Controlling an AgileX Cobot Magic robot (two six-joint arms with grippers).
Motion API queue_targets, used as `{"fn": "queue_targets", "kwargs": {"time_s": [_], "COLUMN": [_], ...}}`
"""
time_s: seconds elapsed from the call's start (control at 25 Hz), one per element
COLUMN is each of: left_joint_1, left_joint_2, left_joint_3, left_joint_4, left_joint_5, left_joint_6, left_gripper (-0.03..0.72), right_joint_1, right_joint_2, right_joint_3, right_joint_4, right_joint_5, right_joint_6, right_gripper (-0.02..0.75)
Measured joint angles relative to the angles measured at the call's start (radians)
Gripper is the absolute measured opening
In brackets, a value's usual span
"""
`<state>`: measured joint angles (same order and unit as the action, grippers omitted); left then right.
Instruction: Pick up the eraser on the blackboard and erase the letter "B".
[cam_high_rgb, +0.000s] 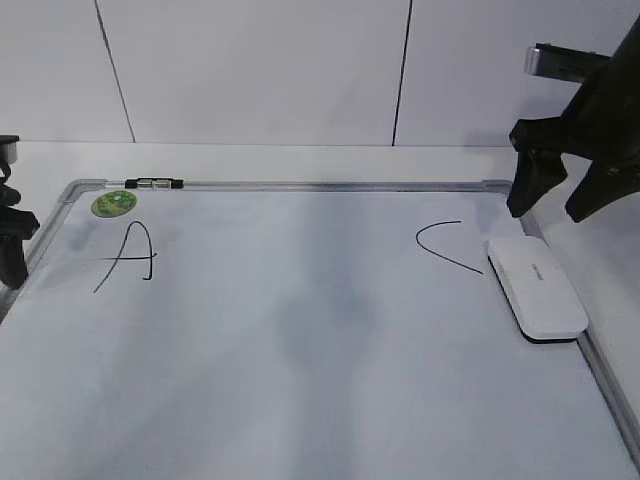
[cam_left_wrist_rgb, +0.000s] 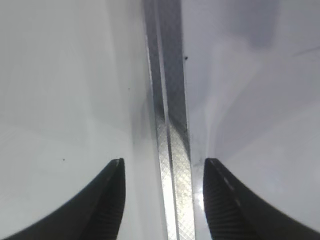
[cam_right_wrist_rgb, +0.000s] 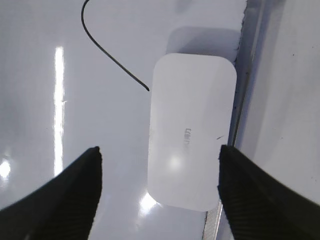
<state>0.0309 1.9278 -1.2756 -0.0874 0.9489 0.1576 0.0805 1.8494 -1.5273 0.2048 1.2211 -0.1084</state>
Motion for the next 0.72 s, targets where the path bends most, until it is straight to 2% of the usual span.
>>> {"fn": "queue_targets", "kwargs": {"time_s": [0.36,0.72], "left_joint_1": [0.000,0.000], "left_joint_2": [-0.093,-0.332], "left_joint_3": [-0.151,-0.144], "left_joint_4": [-0.004,-0.047], "left_joint_5": [0.240,0.268], "left_joint_6": [-0.003,-0.008], "left_gripper": [0.379,0.325], "right_joint_1": [0.000,0.000], "right_joint_2": [-0.104,-0.381], "right_joint_3": [0.016,0.220], "right_joint_4": [0.011,0.007], "right_joint_5": [0.000,0.006], "right_joint_6": [0.024,0.032], "right_gripper": [0.561,0.560]}}
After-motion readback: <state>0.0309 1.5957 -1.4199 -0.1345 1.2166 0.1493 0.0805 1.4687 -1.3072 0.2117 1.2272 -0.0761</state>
